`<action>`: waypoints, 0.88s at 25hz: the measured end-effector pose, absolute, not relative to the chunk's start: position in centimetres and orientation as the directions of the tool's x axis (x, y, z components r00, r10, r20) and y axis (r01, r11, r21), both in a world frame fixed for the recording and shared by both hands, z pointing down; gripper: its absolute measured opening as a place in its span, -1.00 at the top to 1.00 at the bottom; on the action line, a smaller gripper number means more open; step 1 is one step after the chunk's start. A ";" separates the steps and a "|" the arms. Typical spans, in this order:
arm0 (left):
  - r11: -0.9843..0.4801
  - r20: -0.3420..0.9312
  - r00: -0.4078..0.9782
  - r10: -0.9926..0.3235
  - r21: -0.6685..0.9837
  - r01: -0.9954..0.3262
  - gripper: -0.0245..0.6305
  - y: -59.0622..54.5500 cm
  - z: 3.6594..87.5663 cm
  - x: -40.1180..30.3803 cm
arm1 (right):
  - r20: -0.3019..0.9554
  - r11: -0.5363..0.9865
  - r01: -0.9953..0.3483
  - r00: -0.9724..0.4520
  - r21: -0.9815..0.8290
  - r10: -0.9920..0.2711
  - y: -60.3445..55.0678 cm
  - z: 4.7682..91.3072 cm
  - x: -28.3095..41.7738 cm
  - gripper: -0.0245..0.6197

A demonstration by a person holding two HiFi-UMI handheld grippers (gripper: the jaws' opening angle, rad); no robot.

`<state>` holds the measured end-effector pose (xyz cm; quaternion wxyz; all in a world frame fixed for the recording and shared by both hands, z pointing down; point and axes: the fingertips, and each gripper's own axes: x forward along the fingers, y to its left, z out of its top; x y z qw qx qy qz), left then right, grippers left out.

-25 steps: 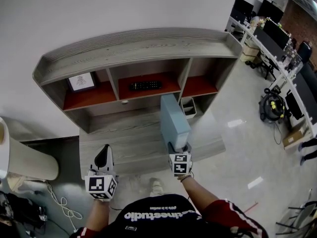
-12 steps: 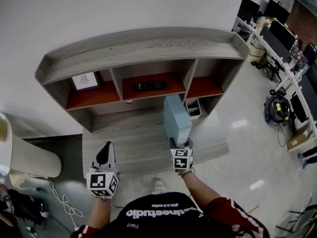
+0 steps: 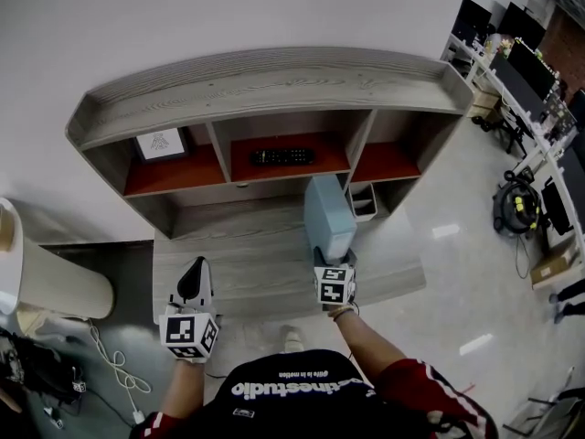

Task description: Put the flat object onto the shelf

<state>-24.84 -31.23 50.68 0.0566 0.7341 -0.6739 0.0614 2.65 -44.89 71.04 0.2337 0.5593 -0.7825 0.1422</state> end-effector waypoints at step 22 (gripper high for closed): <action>-0.051 0.183 0.053 -0.982 0.012 -0.999 0.91 -34.5 51.7 -25.0 | 0.588 0.357 -0.933 -0.267 0.040 -0.764 -48.4 74.6 1.2 0.03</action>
